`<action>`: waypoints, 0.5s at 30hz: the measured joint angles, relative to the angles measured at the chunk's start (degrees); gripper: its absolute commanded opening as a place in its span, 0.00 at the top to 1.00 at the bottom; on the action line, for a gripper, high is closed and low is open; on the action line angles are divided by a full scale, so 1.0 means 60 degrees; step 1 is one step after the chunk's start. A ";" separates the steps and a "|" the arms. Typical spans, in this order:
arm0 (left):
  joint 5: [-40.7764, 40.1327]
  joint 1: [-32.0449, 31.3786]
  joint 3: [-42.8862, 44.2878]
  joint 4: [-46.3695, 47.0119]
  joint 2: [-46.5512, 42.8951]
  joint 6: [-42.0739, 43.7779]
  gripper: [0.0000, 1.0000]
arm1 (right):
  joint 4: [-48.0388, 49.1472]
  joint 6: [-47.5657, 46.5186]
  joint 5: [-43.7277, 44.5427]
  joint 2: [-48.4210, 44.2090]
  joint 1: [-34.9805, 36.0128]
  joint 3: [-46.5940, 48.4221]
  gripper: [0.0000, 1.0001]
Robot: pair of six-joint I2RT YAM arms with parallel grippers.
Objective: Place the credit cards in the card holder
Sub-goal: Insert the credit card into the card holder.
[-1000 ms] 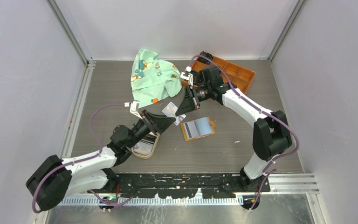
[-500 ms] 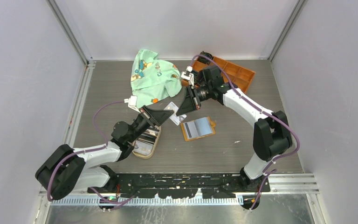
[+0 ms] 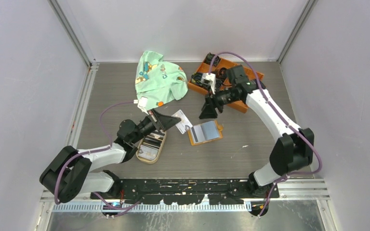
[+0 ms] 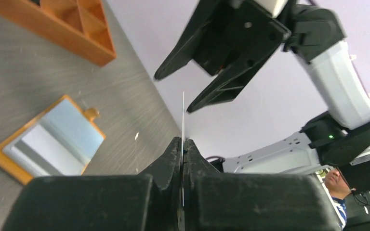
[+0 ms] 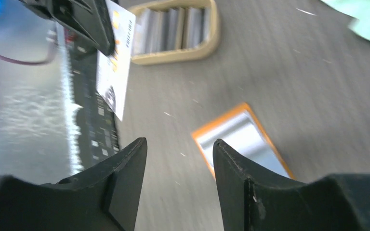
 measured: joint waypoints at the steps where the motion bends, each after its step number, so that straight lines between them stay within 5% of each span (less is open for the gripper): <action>1: 0.0197 0.0007 0.0095 -0.0284 0.0095 0.0007 1.00 | -0.0117 -0.0605 0.0390 -0.0335 -0.0240 -0.0197 0.40; 15: 0.0943 -0.0743 0.2076 -0.2444 0.3220 0.0525 1.00 | -0.0142 -0.7100 0.4204 -0.1362 -0.0900 -0.4003 0.21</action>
